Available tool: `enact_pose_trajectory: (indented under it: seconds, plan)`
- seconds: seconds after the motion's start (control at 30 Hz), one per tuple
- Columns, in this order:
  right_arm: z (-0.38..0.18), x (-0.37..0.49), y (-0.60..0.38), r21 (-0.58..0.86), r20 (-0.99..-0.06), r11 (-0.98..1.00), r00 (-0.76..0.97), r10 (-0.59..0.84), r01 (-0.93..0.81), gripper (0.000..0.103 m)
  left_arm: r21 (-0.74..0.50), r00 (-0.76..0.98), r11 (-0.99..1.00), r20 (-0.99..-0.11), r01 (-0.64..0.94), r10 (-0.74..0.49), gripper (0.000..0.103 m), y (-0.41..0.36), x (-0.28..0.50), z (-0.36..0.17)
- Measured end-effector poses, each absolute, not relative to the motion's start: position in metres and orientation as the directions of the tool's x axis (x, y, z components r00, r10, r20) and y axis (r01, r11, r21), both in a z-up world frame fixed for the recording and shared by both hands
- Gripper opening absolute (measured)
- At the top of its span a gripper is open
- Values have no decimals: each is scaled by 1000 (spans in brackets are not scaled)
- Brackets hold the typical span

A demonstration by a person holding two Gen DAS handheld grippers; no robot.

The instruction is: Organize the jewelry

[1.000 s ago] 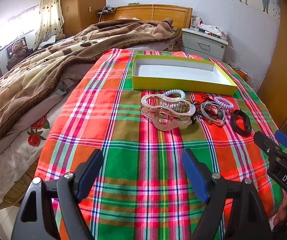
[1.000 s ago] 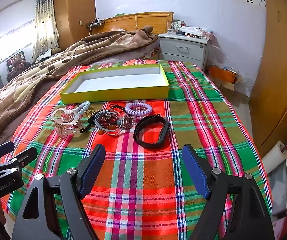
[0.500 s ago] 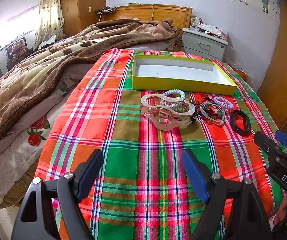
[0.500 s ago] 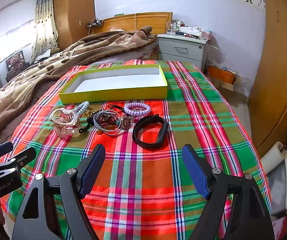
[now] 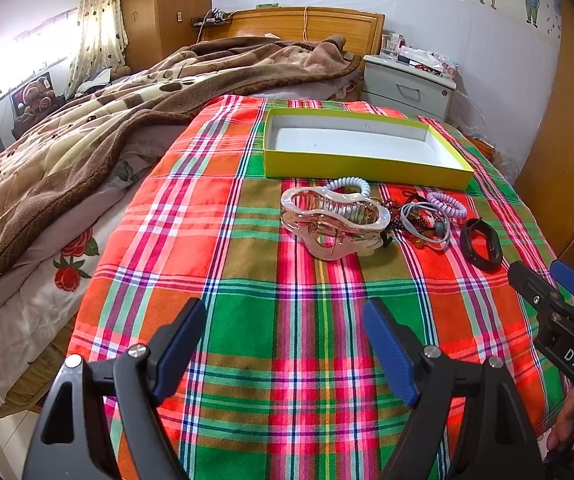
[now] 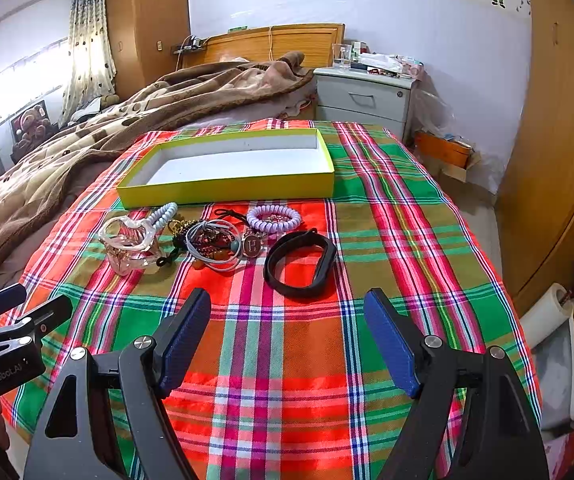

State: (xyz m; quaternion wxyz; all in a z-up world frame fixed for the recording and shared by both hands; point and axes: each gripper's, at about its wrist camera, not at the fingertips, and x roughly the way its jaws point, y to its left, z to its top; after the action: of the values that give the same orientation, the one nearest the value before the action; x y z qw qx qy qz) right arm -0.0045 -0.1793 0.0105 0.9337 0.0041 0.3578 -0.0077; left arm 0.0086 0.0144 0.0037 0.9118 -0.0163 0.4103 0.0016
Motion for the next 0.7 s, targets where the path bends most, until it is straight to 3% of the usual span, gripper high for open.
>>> enact_pose_trajectory:
  seconds: [0.7]
  plan:
    - [8, 2, -183, -2, -678, 1000, 734, -24, 30, 79, -35, 645, 999, -764, -9, -21, 83, 16, 17, -2]
